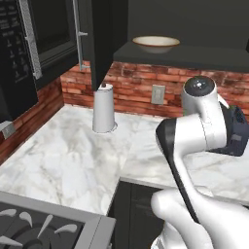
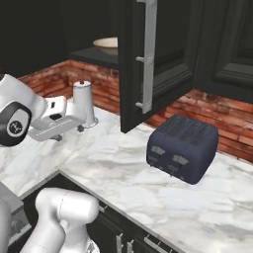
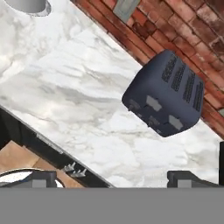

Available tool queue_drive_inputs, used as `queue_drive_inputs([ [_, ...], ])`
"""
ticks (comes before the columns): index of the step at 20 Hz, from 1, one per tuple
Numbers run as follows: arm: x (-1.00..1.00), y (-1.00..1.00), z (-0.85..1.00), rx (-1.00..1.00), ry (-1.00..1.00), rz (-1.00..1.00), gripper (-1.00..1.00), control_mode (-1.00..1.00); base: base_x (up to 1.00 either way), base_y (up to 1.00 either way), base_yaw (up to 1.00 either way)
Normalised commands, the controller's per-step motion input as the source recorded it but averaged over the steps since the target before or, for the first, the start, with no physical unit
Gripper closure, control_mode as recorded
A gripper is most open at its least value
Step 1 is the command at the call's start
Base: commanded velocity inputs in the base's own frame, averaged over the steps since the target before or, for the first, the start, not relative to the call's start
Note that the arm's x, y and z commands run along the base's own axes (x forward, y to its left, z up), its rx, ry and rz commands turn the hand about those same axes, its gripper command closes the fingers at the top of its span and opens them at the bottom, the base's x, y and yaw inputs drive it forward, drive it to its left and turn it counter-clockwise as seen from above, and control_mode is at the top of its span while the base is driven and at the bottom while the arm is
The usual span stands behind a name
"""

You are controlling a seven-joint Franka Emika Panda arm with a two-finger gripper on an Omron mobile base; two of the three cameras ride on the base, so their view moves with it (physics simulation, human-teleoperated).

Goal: Pick up the bowls from the cabinet and place each bowl in front of a stool on the dining counter.

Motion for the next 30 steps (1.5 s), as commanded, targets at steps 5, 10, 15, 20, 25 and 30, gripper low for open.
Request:
queue_drive_inputs([
  [5, 0.41, -0.03, 0.61, -0.33, -0.01, 0.26, -1.0, -1.0, 0.0, 0.0, 0.0],
  [10, 0.04, -0.17, 0.44, -0.22, -0.03, 0.42, -1.0, -1.0, 0.0, 0.0, 0.0],
  [15, 0.03, -0.05, 0.65, -0.42, -0.01, 0.28, -1.0, -1.0, 0.0, 0.0, 0.0],
  [20, 0.36, 0.0, 0.58, -0.4, 0.02, 0.09, -1.0, -1.0, 0.0, 0.0, 0.0],
  [25, 0.57, 0.0, 0.3, -0.07, 0.09, -0.01, -1.0, -1.0, 0.0, 0.0, 0.0],
  [30, 0.43, 0.0, 0.21, 0.0, 0.04, -0.01, -1.0, -1.0, 0.0, 0.0, 0.0],
])
